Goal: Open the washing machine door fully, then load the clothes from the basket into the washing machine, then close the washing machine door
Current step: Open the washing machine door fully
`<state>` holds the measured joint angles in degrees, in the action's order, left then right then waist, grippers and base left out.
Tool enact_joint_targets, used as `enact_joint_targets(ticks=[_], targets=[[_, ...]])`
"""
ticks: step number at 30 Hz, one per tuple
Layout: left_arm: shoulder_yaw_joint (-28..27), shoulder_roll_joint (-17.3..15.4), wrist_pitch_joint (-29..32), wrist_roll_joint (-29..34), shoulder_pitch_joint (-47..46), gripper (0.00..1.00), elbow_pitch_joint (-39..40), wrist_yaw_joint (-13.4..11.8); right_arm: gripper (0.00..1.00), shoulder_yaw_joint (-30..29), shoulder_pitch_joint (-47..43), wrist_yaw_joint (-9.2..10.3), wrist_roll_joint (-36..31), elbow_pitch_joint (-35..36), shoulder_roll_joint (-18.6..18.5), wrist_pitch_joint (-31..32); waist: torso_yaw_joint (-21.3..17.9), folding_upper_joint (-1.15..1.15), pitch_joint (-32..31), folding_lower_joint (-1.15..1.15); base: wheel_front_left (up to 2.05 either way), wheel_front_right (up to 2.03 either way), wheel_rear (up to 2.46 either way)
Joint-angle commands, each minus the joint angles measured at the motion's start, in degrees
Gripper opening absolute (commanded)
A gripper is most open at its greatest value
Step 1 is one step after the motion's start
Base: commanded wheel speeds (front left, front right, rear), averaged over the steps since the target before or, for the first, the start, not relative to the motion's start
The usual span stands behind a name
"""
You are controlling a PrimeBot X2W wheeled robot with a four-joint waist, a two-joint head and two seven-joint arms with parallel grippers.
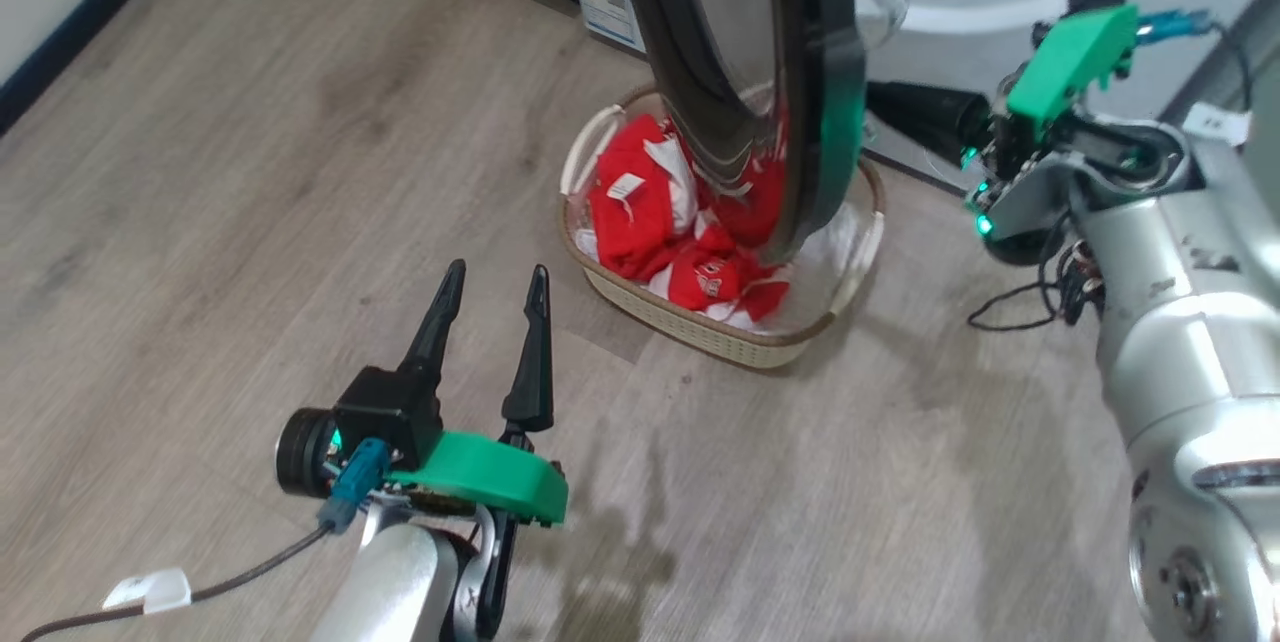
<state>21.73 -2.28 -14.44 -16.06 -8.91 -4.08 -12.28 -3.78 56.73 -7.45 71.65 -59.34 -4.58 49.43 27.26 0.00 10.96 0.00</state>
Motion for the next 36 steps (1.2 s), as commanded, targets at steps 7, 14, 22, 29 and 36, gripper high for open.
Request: enact_joint_targets(ticks=[7, 14, 22, 29, 36], targets=[[-3.41, -0.60, -0.56, 0.55, -0.66, 1.00, 1.68, 0.04, 0.00, 7.66, -0.26, -0.03, 7.37, 2.17, 1.70, -1.66, 3.53, 0.00, -1.48, 0.00, 0.00, 0.00, 0.00], [-5.51, -0.60, -0.56, 0.58, 0.52, 1.00, 2.63, -0.78, 0.00, 15.65, -0.80, -0.03, 14.94, 2.24, 1.70, -3.53, 4.28, 0.00, -1.96, 0.00, 0.00, 0.00, 0.00], [-6.24, -0.60, -0.56, 0.64, 1.33, 1.00, 3.25, -1.05, 0.00, 23.76, -0.56, -0.03, 21.05, 1.82, 1.70, -6.09, 4.28, 0.00, -2.00, 0.00, 0.00, 0.00, 0.00], [-5.99, -0.60, -0.56, 0.47, 1.20, 1.00, 3.43, -1.31, 0.00, 28.99, 0.27, -0.03, 25.53, 1.68, 1.70, -8.02, 4.26, 0.00, -1.90, 0.00, 0.00, 0.00, 0.00], [-6.31, -0.60, -0.56, 0.57, 1.30, 1.00, 2.73, -1.11, 0.00, 30.79, 0.18, -0.03, 26.88, 1.17, 1.70, -11.68, 3.72, 0.00, -3.08, 0.00, 0.00, 0.00, 0.00]])
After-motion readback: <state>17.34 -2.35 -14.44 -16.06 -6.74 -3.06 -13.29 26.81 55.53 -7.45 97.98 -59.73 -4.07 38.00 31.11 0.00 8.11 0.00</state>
